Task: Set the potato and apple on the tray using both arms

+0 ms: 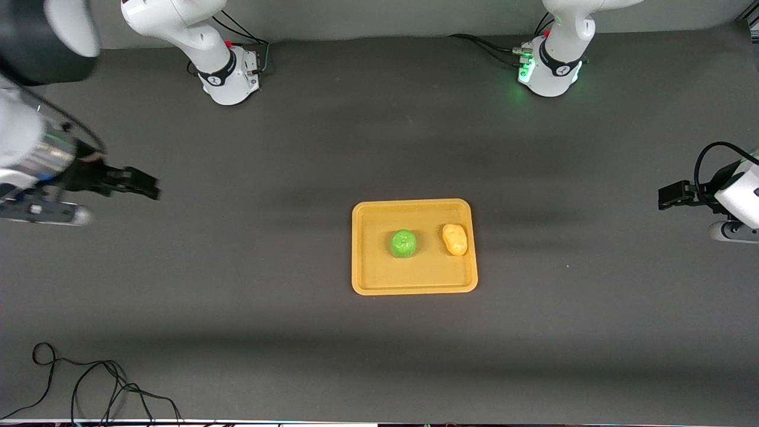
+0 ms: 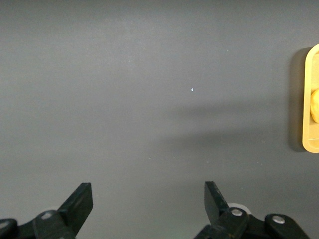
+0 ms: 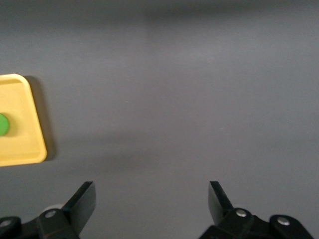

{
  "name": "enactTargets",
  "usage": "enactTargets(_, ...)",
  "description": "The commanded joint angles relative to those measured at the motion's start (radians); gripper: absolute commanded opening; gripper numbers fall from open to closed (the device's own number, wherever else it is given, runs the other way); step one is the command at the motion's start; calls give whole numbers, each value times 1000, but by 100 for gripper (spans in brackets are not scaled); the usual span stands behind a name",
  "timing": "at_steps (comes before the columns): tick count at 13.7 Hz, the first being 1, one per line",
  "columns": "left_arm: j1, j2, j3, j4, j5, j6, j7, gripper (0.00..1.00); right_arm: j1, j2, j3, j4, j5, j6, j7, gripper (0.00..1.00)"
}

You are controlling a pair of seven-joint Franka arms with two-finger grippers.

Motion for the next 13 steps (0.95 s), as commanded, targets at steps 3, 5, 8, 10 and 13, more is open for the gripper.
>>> enactTargets(3,-11,-9,5,13,6,-31,15,100,-287,-88,191,-97,-31,36,-137,100)
enactTargets(5,-14,-9,5,11,6,-31,14,100,-312,-91,205,-94,-33,35,-145,100)
enactTargets(8,-14,-16,5,13,4,-32,13,100,-311,-77,205,-72,-48,26,-144,100)
enactTargets(10,-13,-15,5,11,8,-29,13,100,-311,-73,205,-59,-47,23,-141,100)
enactTargets(13,-10,-22,5,11,8,-31,13,100,-311,-71,205,-59,-47,21,-138,100)
